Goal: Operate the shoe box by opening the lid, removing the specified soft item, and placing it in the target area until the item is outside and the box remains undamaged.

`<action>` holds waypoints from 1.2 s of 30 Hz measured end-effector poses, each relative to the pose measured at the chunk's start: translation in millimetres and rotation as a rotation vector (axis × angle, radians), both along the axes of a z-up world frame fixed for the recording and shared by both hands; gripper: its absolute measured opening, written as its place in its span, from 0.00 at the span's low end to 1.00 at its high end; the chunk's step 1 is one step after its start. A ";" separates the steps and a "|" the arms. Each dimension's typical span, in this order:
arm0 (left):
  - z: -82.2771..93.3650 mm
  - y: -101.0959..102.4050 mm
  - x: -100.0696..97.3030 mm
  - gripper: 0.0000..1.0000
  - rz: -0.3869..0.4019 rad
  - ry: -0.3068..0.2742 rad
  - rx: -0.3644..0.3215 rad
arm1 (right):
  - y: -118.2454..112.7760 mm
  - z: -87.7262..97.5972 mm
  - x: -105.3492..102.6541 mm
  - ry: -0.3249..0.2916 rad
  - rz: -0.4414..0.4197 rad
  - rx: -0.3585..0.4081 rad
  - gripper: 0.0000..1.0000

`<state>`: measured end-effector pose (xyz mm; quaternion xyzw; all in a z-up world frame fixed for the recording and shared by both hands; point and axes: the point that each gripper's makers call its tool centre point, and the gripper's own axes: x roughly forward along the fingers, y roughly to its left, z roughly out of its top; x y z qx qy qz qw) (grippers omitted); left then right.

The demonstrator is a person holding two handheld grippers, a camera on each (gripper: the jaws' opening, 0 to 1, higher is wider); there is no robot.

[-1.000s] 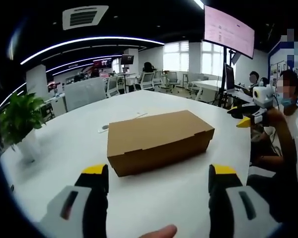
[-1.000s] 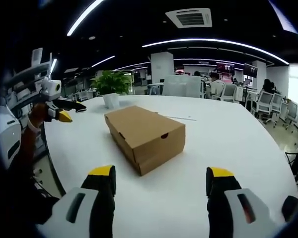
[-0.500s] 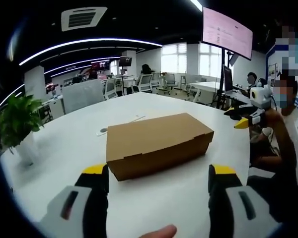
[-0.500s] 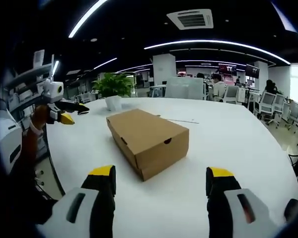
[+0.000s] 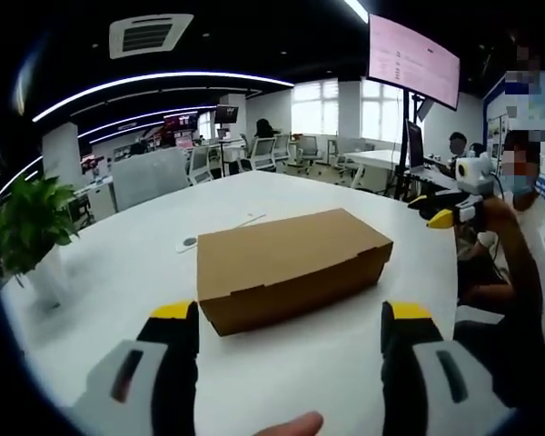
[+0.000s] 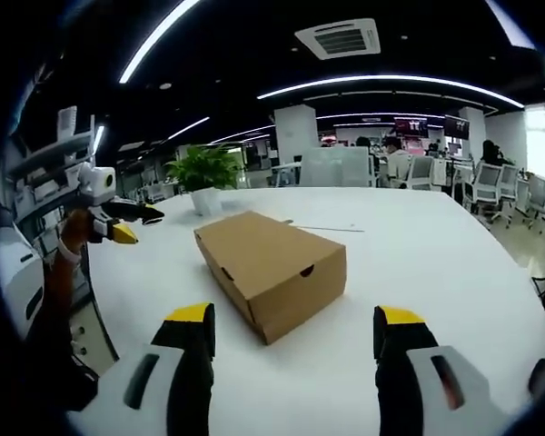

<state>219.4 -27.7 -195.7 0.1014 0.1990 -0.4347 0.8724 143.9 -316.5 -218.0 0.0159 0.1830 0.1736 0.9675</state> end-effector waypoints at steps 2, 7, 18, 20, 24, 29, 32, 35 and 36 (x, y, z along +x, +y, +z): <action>2.3 1.6 1.7 0.85 -0.001 -0.007 0.003 | 3.3 -1.4 3.4 0.001 0.007 -0.001 0.73; 4.5 7.2 10.0 0.85 0.009 -0.013 0.010 | 9.9 -2.4 10.7 0.006 0.019 0.004 0.73; 2.1 10.3 22.4 0.85 0.005 -0.011 0.019 | 16.3 -4.7 23.0 0.021 0.031 0.005 0.73; 0.7 10.5 24.2 0.85 0.001 -0.006 0.020 | 17.0 -5.1 25.2 0.026 0.031 0.004 0.73; 0.9 13.9 29.4 0.84 -0.003 -0.006 0.012 | 18.6 -4.5 32.9 0.035 0.023 0.003 0.73; -2.2 19.2 38.7 0.84 -0.011 0.008 -0.005 | 22.2 -4.9 41.9 0.049 -0.001 -0.001 0.73; -4.8 22.5 43.9 0.84 -0.018 0.009 0.002 | 24.5 -4.8 46.3 0.059 -0.014 -0.003 0.73; -4.8 20.1 49.2 0.84 -0.032 0.002 -0.002 | 27.9 -4.6 54.3 0.071 -0.036 -0.015 0.73; -6.4 18.6 47.7 0.84 -0.051 0.007 0.012 | 28.9 -5.0 56.0 0.075 -0.040 -0.019 0.73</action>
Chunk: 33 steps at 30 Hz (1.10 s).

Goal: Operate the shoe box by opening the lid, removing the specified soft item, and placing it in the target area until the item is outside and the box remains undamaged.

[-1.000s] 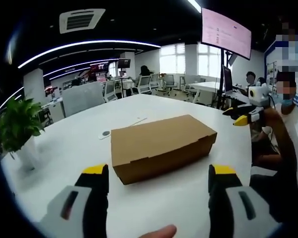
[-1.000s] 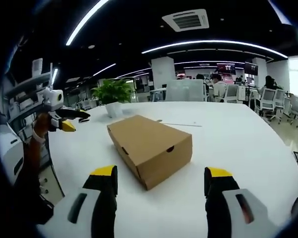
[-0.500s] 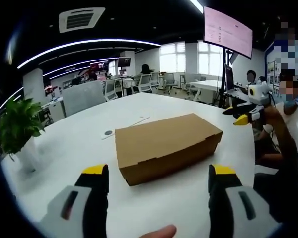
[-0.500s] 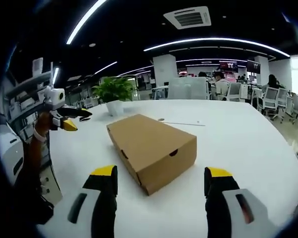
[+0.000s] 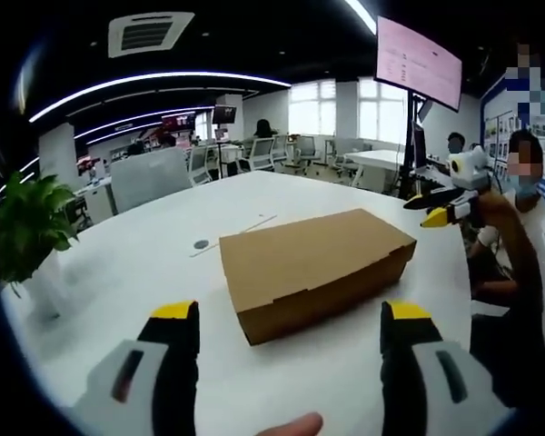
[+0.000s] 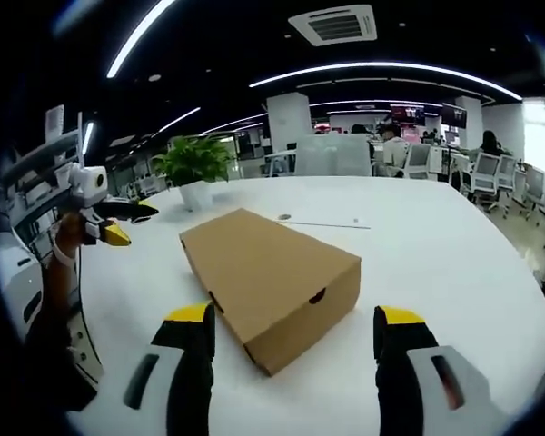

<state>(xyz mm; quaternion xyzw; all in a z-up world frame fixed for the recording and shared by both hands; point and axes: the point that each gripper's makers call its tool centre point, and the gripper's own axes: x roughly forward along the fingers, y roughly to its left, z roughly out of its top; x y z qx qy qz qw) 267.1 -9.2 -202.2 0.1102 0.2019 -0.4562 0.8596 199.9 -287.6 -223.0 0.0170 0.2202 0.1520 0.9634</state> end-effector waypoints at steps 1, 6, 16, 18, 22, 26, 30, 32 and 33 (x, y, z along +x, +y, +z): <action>0.7 -2.2 0.3 0.84 -0.025 -0.015 0.015 | 1.5 -0.5 1.3 0.007 -0.003 -0.009 0.73; 6.9 -9.1 3.2 0.84 -0.056 -0.010 0.031 | 0.5 -2.0 -3.1 0.006 -0.027 -0.004 0.73; 7.1 -25.4 1.1 0.84 -0.058 -0.030 0.056 | -13.3 -10.1 -9.7 0.003 -0.024 0.047 0.73; 7.9 -25.9 1.1 0.84 -0.048 -0.033 0.052 | -18.7 -9.0 -9.4 0.000 -0.018 0.045 0.73; 11.3 -26.1 3.3 0.84 -0.016 -0.029 0.030 | -25.9 -5.9 -9.6 -0.011 -0.013 0.051 0.73; 11.0 -26.0 5.2 0.84 -0.002 -0.032 0.034 | -24.1 -3.0 -9.5 -0.026 0.003 0.032 0.73; 11.7 -28.7 5.0 0.84 -0.018 -0.012 0.016 | -19.7 -0.2 -6.1 -0.042 0.014 0.048 0.73; 13.0 -29.7 7.8 0.84 -0.022 -0.009 0.011 | -17.7 -0.4 -3.7 -0.045 0.016 0.060 0.73; 12.8 -29.6 8.8 0.84 -0.021 -0.007 0.012 | -16.9 -1.0 -2.5 -0.044 0.015 0.067 0.73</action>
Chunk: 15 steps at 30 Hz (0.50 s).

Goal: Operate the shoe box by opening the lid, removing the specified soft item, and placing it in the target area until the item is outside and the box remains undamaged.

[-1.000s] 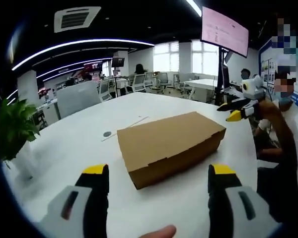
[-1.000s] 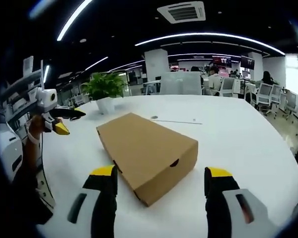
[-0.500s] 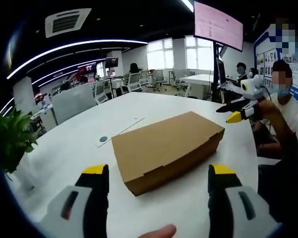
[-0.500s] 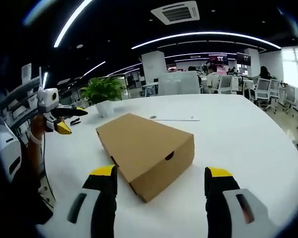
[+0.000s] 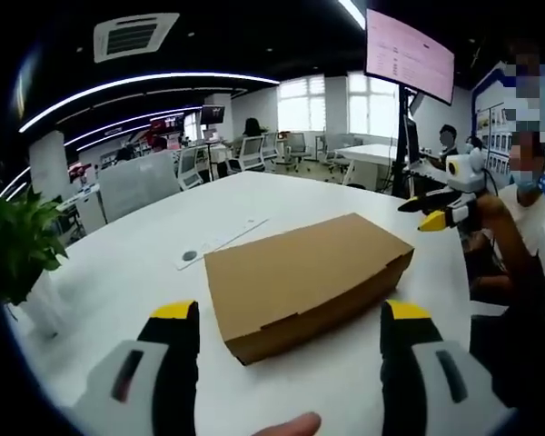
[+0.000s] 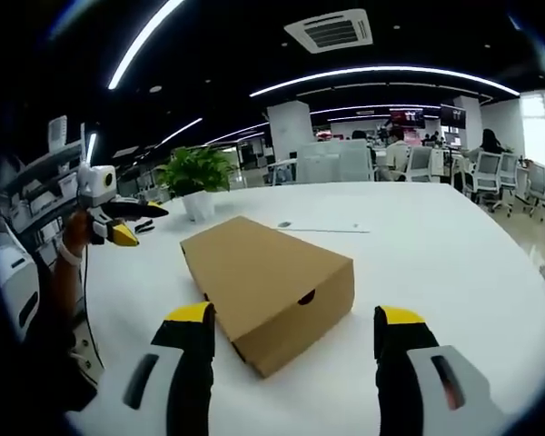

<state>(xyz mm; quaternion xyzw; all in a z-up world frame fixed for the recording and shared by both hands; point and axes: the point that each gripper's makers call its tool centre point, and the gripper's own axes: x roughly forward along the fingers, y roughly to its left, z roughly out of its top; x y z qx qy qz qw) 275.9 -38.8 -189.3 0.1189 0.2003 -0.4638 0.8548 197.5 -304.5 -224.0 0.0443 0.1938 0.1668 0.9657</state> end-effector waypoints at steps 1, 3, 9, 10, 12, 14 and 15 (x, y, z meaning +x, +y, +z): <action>0.0 0.1 0.4 0.84 -0.001 -0.001 0.000 | 0.4 -0.5 0.7 0.001 0.000 0.002 0.72; 0.2 0.9 3.8 0.84 0.002 -0.002 -0.004 | 2.6 -4.5 4.2 0.008 0.001 0.005 0.71; -0.2 0.5 6.7 0.83 -0.012 -0.009 0.003 | 8.9 -3.9 7.5 0.006 0.008 0.009 0.71; -0.2 0.8 7.8 0.83 -0.012 -0.012 0.008 | 9.1 -5.0 9.6 0.010 0.007 0.012 0.71; 2.1 0.9 11.4 0.83 -0.013 -0.015 0.011 | 9.8 -7.1 10.7 0.015 0.007 0.015 0.70; 5.7 0.9 16.6 0.83 -0.011 -0.027 0.010 | 9.9 -10.6 12.4 0.015 0.008 0.018 0.70; 6.1 0.4 18.5 0.83 -0.011 -0.028 0.010 | 9.5 -13.3 13.6 0.023 0.003 0.027 0.70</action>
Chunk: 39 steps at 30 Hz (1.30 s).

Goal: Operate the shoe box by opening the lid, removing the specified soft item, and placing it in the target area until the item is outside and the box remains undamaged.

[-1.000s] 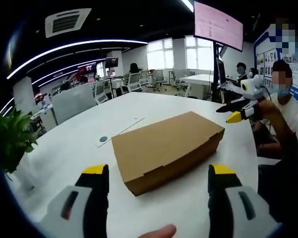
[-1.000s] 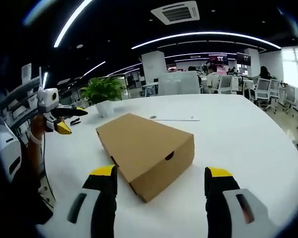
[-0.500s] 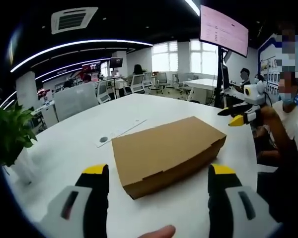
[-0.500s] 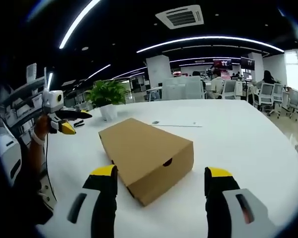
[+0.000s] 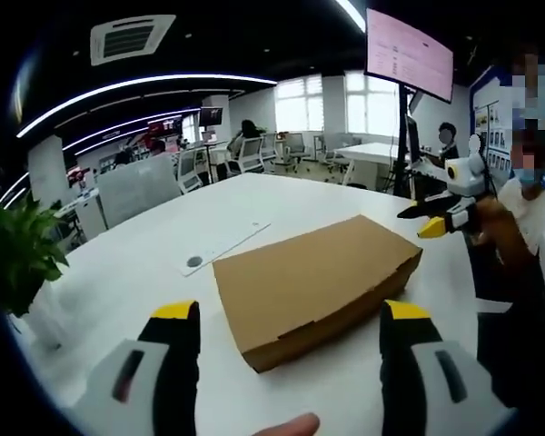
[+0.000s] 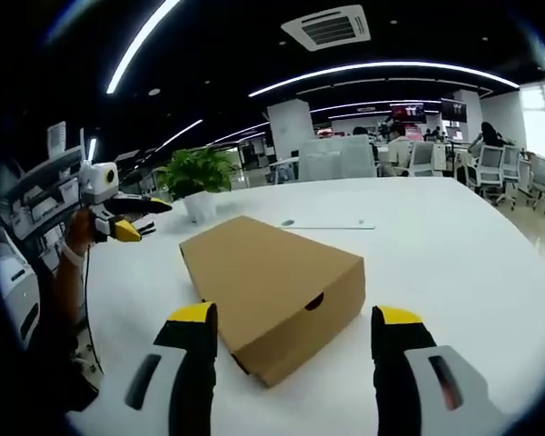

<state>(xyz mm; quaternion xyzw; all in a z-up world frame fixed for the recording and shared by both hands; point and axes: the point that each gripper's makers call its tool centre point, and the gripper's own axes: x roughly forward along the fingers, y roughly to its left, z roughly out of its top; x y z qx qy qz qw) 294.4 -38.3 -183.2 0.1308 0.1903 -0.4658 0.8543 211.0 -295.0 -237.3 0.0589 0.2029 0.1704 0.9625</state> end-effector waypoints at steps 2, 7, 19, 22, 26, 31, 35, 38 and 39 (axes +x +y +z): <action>1.0 -1.1 2.4 0.83 -0.002 -0.004 0.003 | -0.3 -4.3 1.7 0.016 -0.005 0.010 0.70; 4.8 -7.3 9.0 0.83 -0.019 -0.015 -0.003 | 0.0 -2.9 4.2 0.021 -0.005 0.024 0.69; -0.5 -19.0 18.8 0.83 -0.047 -0.004 0.000 | -5.1 -15.5 10.6 0.056 -0.027 0.040 0.68; -0.1 -20.5 19.6 0.83 -0.051 -0.008 -0.005 | -5.7 -16.0 14.4 0.050 -0.033 0.062 0.68; -2.6 -22.3 21.2 0.83 -0.050 -0.003 0.000 | -5.4 -16.8 16.4 0.057 -0.041 0.082 0.67; -3.9 -23.4 23.1 0.83 -0.047 0.008 -0.003 | -7.6 -19.5 20.6 0.055 -0.053 0.100 0.66; -5.5 -24.1 24.0 0.83 -0.046 0.013 -0.006 | -6.7 -20.8 20.9 0.058 -0.055 0.107 0.66; -6.4 -24.2 23.5 0.83 -0.049 0.013 -0.001 | -8.7 -22.8 21.3 0.063 -0.066 0.114 0.66; -6.7 -24.1 22.9 0.83 -0.052 0.012 0.006 | -10.8 -24.9 21.8 0.067 -0.077 0.110 0.66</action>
